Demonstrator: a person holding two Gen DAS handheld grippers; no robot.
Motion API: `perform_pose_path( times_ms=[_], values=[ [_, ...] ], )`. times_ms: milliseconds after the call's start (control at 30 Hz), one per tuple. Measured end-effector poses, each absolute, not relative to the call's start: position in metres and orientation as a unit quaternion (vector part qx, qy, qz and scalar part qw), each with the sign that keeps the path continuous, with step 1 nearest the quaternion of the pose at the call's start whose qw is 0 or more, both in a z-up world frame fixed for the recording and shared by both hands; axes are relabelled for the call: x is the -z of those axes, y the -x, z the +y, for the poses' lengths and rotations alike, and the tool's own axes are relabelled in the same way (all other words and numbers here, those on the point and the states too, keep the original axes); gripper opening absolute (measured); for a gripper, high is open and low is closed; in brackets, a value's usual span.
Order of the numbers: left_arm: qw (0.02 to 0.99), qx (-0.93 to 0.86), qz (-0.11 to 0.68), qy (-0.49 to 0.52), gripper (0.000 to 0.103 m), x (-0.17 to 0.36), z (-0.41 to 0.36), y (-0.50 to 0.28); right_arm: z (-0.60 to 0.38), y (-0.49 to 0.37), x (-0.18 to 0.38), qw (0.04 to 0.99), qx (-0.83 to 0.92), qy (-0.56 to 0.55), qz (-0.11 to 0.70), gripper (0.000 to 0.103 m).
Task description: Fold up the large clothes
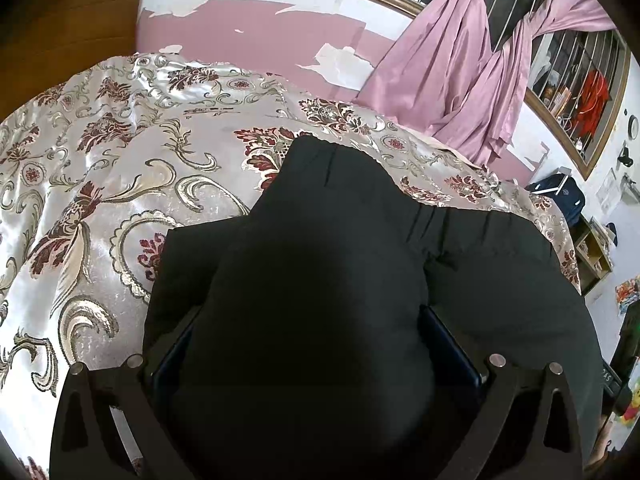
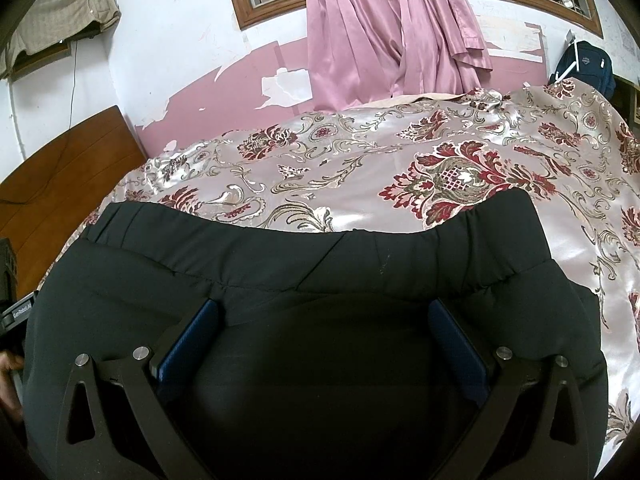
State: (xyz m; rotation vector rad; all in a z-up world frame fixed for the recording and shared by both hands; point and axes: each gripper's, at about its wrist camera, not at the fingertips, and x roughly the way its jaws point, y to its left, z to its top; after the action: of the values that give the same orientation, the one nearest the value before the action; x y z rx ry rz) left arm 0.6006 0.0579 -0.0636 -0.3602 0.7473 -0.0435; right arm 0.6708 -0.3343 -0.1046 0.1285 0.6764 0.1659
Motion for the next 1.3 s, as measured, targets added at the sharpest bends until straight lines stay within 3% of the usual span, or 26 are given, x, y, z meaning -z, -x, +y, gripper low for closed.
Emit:
perform_pose_path(
  times_ms=[600,933,1300],
  values=[
    [0.909,0.002,0.388,0.152,0.103,0.057,0.064,-0.593,-0.36,-0.637,0.074,0.943,-0.056,-0.051,0.324,0.102],
    [0.914,0.016,0.362,0.179,0.103,0.04,0.121,-0.56,-0.416,-0.607,0.053,0.945,-0.028,-0.034,0.325,0.102],
    [0.891,0.108,0.413,0.153,0.103,0.059,0.125,-0.555,-0.457,-0.612,0.097,0.908,-0.043,-0.115,0.4,0.102]
  ],
)
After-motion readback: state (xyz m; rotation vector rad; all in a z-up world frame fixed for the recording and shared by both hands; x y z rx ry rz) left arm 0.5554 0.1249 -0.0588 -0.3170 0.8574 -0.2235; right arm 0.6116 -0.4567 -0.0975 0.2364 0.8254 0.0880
